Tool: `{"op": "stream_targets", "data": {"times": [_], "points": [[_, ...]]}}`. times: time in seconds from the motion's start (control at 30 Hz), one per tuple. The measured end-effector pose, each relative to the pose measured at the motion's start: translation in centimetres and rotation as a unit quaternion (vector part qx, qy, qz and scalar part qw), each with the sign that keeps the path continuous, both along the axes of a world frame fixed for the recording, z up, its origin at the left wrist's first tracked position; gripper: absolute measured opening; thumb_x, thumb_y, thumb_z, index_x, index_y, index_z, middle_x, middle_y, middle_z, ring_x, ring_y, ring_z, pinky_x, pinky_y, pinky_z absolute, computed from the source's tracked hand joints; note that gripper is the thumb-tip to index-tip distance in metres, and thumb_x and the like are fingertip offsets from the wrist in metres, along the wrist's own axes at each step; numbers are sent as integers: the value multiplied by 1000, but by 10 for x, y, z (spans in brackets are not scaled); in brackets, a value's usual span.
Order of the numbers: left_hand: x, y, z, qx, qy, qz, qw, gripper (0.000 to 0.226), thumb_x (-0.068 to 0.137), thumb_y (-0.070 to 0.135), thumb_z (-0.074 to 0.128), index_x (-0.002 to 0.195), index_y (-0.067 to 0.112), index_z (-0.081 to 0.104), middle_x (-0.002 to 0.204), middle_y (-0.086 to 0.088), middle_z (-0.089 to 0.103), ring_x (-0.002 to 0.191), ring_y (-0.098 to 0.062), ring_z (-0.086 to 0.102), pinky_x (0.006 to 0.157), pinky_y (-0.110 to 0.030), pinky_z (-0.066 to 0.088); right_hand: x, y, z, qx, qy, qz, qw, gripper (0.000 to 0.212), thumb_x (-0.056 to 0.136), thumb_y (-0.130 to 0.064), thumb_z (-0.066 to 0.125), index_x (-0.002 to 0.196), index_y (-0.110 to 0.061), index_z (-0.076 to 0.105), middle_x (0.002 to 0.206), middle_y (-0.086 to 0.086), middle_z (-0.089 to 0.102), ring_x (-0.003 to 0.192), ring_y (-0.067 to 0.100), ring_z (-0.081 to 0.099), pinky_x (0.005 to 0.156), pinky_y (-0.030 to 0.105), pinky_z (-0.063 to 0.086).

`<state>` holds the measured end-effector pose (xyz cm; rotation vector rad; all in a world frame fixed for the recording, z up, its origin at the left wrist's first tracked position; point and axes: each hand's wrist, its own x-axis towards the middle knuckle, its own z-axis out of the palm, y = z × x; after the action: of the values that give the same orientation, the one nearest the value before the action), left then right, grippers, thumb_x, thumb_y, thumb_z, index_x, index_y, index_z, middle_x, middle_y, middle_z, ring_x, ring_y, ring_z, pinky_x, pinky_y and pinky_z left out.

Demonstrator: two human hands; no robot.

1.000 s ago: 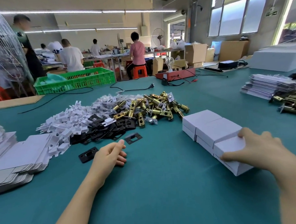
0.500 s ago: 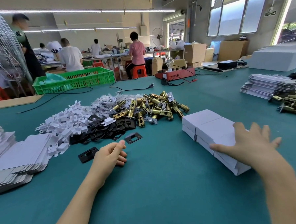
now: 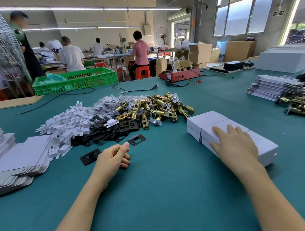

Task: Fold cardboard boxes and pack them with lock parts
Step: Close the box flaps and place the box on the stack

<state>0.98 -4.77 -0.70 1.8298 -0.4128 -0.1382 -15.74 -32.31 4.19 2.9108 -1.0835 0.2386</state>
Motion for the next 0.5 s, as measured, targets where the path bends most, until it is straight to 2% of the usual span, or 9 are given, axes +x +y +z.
{"op": "stream_targets", "data": {"times": [0.27, 0.37, 0.43, 0.5], "points": [[-3, 0, 3, 6, 7, 2, 1000, 35, 97, 46, 54, 86, 17, 71, 74, 2, 73, 67, -14, 71, 61, -19, 52, -3, -2, 1, -12, -2, 13, 1000, 51, 100, -46, 36, 147, -30, 24, 154, 9, 26, 144, 31, 19, 116, 39, 19], [-3, 0, 3, 6, 13, 2, 1000, 34, 97, 45, 55, 87, 17, 71, 74, 1, 72, 67, -14, 70, 62, -21, 53, -3, 3, 3, -42, -3, 7, 999, 50, 99, -50, 36, 141, -23, 36, 147, 11, 38, 141, 29, 24, 117, 41, 15], [-4, 0, 4, 6, 19, 4, 1000, 32, 97, 44, 55, 86, 18, 71, 74, 0, 72, 66, -14, 70, 62, -21, 53, 0, 11, 6, -74, -42, 18, 996, 49, 97, -50, 39, 132, -17, 48, 138, 12, 48, 138, 29, 30, 115, 42, 16], [-4, -1, 4, 10, 22, 5, 1000, 31, 97, 42, 56, 85, 18, 71, 74, -1, 72, 65, -14, 70, 62, -21, 53, 10, 25, 9, -55, -122, 75, 988, 42, 95, -46, 48, 120, -14, 59, 123, 12, 57, 124, 31, 43, 103, 39, 32]]}}
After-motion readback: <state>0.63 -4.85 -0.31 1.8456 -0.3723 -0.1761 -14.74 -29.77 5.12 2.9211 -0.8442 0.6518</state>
